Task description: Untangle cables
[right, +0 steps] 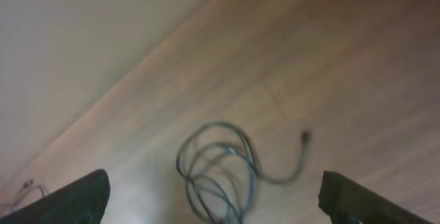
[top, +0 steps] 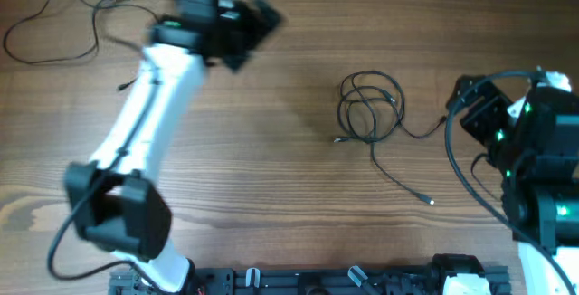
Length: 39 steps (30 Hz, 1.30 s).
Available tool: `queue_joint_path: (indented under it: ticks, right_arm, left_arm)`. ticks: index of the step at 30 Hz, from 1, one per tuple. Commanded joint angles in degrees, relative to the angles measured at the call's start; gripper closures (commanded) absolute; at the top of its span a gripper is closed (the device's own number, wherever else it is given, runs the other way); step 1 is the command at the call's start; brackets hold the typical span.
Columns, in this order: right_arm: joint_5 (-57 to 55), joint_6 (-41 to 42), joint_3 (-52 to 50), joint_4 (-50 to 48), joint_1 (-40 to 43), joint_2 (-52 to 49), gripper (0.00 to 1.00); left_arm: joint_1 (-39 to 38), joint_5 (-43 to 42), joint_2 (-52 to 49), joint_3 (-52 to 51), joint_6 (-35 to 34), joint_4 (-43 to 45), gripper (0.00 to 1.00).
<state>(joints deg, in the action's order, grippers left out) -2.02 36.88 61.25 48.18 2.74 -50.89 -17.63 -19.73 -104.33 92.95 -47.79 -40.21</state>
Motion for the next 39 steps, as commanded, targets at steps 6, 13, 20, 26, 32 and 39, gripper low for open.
queue_joint_path:
  ticks: [6,13,20,26,32,39]
  right_arm:
    - [-0.2,0.8,0.1,6.8,0.2,-1.7,0.00]
    - [5.1,0.8,0.1,7.0,0.2,-5.4,0.00]
    - [6.7,0.6,0.1,7.5,0.2,-10.9,0.00]
    - [9.2,0.1,0.1,7.6,0.2,-14.5,0.00]
    - [9.2,-0.9,0.1,8.3,0.2,-14.6,0.00]
    - [9.2,-0.9,0.1,8.4,0.2,-14.6,0.00]
  left_arm:
    - [-17.9,8.9,-14.7,-0.4,0.9,9.7,0.19]
    - [-20.1,8.9,-21.2,-0.4,-0.7,16.5,0.38]
    - [-21.6,11.3,-22.2,-0.4,-0.6,20.5,0.50]
    - [-22.5,11.6,-22.4,-0.5,-0.6,20.5,0.58]
    - [-23.5,12.8,-24.3,-0.5,-0.6,20.5,0.81]
    - [-19.9,13.2,-18.8,-0.3,7.6,16.9,0.96]
